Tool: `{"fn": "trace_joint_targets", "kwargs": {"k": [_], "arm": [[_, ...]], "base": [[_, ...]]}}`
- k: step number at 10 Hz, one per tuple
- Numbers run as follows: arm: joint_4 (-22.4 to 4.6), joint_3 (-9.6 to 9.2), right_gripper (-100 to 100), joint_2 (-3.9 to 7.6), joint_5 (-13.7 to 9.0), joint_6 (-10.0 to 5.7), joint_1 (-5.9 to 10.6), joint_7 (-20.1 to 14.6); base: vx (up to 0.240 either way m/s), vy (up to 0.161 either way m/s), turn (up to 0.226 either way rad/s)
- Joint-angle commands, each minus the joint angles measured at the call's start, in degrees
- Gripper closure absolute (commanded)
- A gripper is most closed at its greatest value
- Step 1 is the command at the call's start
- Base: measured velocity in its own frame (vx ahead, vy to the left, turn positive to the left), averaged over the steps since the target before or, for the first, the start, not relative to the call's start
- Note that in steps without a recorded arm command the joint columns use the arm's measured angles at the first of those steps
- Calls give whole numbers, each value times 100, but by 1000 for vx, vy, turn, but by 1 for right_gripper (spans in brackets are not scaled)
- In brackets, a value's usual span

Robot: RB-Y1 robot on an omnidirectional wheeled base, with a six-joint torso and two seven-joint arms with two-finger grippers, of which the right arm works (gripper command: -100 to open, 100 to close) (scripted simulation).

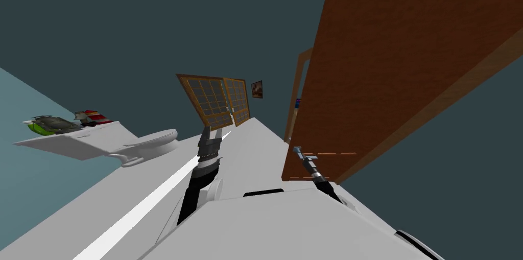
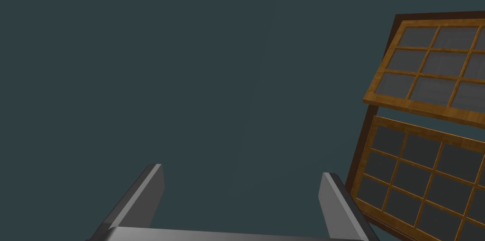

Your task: Pull the door open

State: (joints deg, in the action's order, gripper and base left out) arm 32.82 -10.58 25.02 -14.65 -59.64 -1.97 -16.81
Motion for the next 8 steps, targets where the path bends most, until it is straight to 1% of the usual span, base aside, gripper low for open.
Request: {"fn": "trace_joint_targets", "kwargs": {"k": [1, 2, 3, 6, 8], "arm": [[-21, 46, 100, -92, 35, 127, 110, 58], [-19, 82, 100, -129, 48, 203, 173, 88], [-18, 99, 100, -147, 54, 240, 204, 102], [-14, 183, 100, -234, 84, 417, 350, 171], [-11, 226, 100, -279, 100, 508, 425, 207]], "base": [[-208, -73, 132], [-203, -77, 133], [-181, -58, 100], [-176, -59, 92], [-158, -81, 80]]}}
